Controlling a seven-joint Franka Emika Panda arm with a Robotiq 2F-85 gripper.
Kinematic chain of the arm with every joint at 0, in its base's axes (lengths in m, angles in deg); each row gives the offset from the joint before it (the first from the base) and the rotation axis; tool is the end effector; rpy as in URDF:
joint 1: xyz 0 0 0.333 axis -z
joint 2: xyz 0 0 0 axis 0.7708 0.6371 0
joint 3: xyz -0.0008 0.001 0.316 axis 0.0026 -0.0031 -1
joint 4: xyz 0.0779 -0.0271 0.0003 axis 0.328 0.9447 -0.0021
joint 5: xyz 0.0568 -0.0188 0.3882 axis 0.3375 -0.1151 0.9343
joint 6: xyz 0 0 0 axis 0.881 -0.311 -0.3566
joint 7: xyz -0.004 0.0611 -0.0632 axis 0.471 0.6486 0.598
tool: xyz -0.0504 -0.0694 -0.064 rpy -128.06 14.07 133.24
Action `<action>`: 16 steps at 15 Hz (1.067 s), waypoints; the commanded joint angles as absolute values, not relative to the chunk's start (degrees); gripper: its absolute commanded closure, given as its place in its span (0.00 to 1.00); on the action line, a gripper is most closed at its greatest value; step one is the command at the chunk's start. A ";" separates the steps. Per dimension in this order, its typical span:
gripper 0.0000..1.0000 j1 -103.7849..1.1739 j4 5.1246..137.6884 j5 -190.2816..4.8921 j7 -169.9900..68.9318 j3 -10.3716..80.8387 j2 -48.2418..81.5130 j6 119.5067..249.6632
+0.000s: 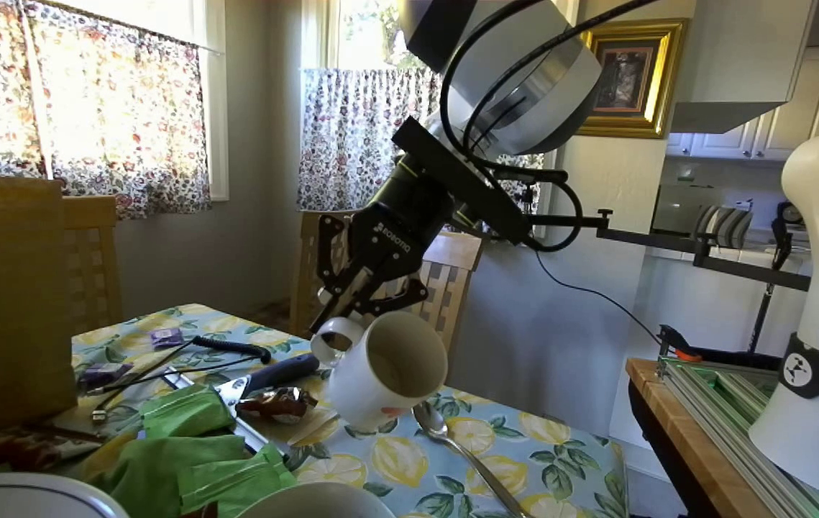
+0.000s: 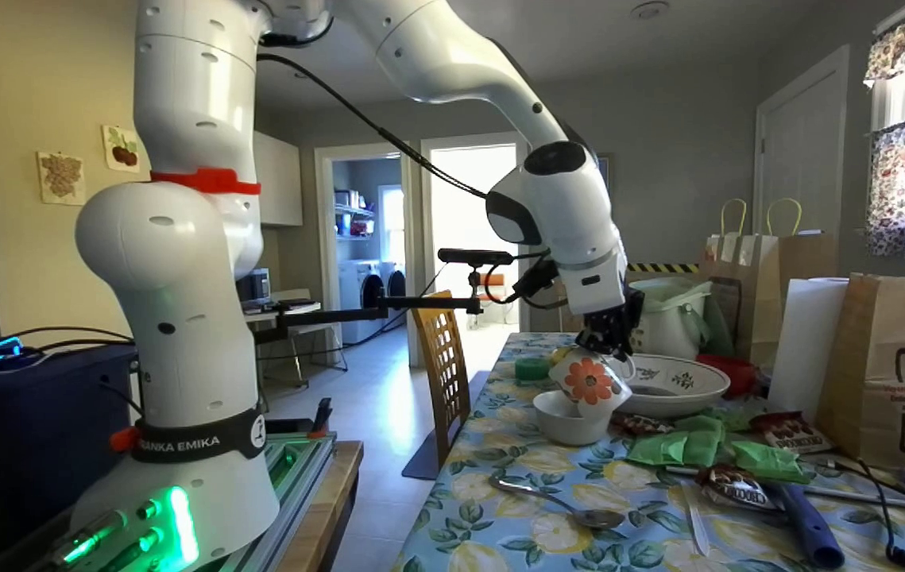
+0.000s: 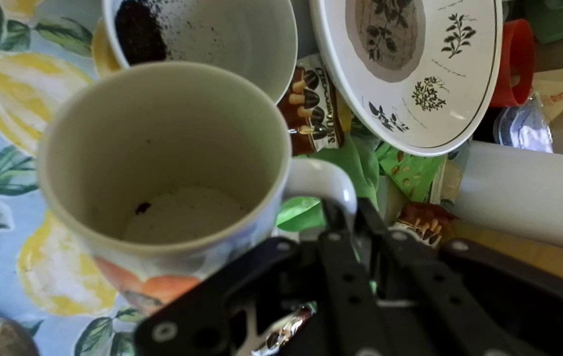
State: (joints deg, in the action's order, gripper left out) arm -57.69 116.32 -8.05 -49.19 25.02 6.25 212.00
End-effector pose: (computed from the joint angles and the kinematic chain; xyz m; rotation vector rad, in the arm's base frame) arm 0.4909 0.0669 0.2799 -2.0875 1.3503 -0.1931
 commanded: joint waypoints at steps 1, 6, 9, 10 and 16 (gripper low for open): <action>0.97 -56.73 116.18 -13.58 -55.75 26.23 5.34 208.77; 0.97 -55.27 114.48 -17.30 -60.49 27.79 8.00 203.94; 0.97 -54.16 113.99 -16.40 -60.36 28.69 9.51 200.51; 0.97 -53.90 113.81 -16.53 -60.20 28.97 10.19 199.80; 0.97 -52.11 110.62 -12.96 -57.19 29.70 14.05 195.77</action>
